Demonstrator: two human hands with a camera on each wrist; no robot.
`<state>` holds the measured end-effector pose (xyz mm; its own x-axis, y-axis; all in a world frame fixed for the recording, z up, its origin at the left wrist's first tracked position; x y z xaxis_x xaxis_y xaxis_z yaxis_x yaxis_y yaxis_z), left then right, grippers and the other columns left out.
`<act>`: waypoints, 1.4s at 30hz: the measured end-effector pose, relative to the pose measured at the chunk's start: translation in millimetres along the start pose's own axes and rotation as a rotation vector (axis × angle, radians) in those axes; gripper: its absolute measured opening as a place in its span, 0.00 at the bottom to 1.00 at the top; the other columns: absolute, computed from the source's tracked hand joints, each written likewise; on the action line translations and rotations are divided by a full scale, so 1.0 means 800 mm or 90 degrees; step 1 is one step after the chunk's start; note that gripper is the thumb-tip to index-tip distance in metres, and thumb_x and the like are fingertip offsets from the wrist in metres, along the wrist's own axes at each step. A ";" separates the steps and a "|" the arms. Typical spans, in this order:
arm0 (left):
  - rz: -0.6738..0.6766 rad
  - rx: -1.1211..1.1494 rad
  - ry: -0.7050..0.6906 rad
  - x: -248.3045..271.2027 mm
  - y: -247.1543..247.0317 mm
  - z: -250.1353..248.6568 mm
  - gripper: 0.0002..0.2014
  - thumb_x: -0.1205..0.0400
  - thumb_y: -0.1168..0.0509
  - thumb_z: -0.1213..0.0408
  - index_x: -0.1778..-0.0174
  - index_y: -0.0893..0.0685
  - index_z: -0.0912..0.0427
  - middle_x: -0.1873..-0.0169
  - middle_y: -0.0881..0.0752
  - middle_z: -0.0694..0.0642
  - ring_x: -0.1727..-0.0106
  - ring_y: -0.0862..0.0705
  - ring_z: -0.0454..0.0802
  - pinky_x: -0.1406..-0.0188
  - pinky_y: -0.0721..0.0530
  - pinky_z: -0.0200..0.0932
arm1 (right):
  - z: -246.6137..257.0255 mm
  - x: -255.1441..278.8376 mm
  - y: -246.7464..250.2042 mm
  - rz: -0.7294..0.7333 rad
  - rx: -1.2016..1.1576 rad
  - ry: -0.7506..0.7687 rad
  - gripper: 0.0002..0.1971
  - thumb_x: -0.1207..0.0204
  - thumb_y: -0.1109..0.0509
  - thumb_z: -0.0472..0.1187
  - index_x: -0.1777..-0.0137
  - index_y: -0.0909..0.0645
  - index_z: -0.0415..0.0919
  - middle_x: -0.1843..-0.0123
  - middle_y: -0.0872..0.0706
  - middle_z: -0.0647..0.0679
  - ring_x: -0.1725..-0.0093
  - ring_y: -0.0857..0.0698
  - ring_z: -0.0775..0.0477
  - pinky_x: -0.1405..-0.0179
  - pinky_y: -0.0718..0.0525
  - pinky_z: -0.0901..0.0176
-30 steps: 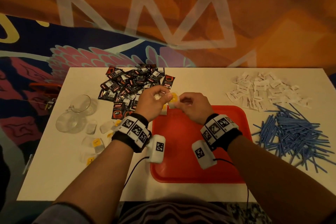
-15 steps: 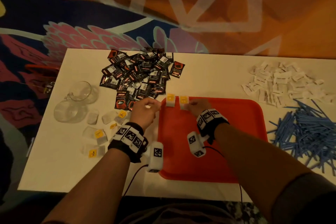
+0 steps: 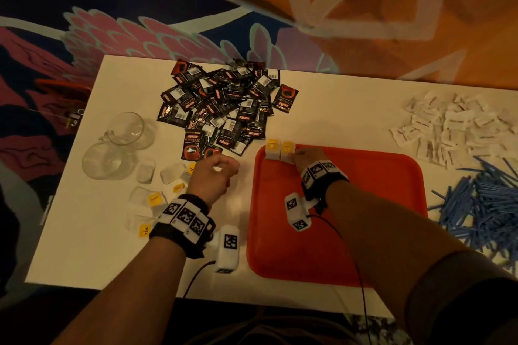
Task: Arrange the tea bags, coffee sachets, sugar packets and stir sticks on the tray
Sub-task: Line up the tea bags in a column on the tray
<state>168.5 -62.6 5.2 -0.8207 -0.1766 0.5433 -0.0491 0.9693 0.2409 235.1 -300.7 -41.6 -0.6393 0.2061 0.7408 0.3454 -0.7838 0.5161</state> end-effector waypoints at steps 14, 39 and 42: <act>0.070 0.200 0.136 0.006 -0.032 -0.008 0.24 0.15 0.41 0.40 0.59 0.18 0.59 0.72 0.19 0.51 0.75 0.26 0.45 0.81 0.37 0.37 | -0.007 0.018 0.023 -0.052 -0.037 0.093 0.10 0.23 0.30 0.42 0.43 0.15 0.51 0.43 0.13 0.49 0.53 0.15 0.49 0.59 0.16 0.58; 0.109 0.224 0.033 0.068 -0.094 -0.073 0.14 0.14 0.34 0.52 0.58 0.15 0.58 0.69 0.21 0.52 0.76 0.28 0.44 0.81 0.34 0.37 | 0.046 0.198 0.106 0.008 -0.222 0.511 0.09 0.24 0.27 0.37 0.61 0.20 0.52 0.72 0.14 0.51 0.68 0.20 0.44 0.60 0.22 0.49; 0.124 0.264 -0.060 0.081 -0.087 -0.093 0.21 0.19 0.33 0.42 0.57 0.13 0.59 0.68 0.21 0.53 0.74 0.29 0.44 0.77 0.35 0.39 | 0.044 0.202 0.115 -0.039 -0.185 0.512 0.10 0.22 0.28 0.36 0.60 0.22 0.51 0.77 0.15 0.57 0.74 0.21 0.58 0.63 0.23 0.58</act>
<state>161.2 -153.8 83.3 -0.8847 0.0137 0.4659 -0.0958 0.9729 -0.2106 187.6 -318.7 140.8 -0.9820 -0.1390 0.1275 0.1744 -0.9267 0.3330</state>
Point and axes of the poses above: each hand's wrist, its own x-axis away from the middle knuckle, its own y-axis out of the back of the hand, z = x × y, the point moved 5 cm from there along -x, towards the middle knuckle
